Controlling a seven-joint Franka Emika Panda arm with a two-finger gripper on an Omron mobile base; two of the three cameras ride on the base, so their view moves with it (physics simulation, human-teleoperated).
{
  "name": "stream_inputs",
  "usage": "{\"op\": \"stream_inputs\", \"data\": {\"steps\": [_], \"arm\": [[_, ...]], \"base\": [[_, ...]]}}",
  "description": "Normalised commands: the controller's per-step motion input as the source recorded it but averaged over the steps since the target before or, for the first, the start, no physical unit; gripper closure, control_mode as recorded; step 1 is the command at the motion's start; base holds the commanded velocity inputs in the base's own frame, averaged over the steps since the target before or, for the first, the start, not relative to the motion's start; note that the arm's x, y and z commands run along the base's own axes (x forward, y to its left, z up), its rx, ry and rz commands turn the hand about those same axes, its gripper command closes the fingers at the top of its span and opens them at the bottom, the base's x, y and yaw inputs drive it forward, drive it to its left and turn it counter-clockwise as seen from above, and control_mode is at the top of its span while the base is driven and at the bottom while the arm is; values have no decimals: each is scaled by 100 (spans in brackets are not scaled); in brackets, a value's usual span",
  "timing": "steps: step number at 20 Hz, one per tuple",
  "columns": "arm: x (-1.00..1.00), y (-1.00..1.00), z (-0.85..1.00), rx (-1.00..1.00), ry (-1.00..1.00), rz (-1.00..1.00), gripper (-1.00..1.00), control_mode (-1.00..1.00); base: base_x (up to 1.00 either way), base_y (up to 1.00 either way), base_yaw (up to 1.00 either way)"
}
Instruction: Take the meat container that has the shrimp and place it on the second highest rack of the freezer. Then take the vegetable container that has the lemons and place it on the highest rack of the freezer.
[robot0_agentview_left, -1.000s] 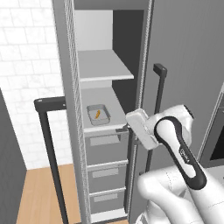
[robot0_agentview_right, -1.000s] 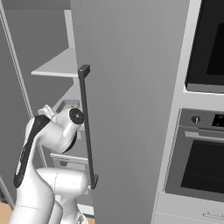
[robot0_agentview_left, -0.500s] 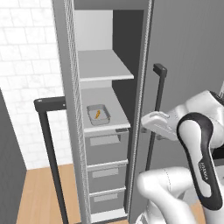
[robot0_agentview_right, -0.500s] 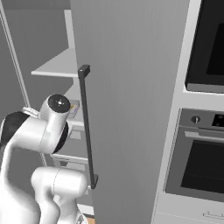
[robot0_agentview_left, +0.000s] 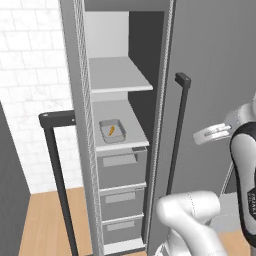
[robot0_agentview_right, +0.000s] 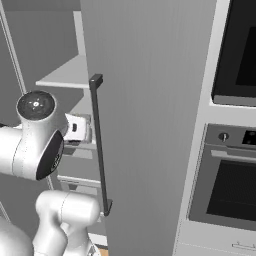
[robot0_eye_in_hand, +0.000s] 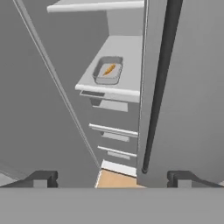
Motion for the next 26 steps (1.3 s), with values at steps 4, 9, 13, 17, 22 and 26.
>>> {"op": "stream_inputs", "data": {"steps": [4, 9, 13, 17, 22, 26], "arm": [[-8, -58, 98, 2, 7, 8, -100, -100], [-30, -1, 61, 8, 37, 1, -100, -100], [-67, 21, 8, 0, 53, -1, -100, -100], [-83, -6, -12, 0, 19, -3, -100, -100], [-27, -3, -1, 0, -4, -4, -100, -100], [0, 0, 0, 0, 0, 0, -100, 100]], "base": [[0, 0, 0], [0, 0, 0], [0, 0, 0], [0, 0, 0], [0, 0, 0], [0, -1, 0]]}}
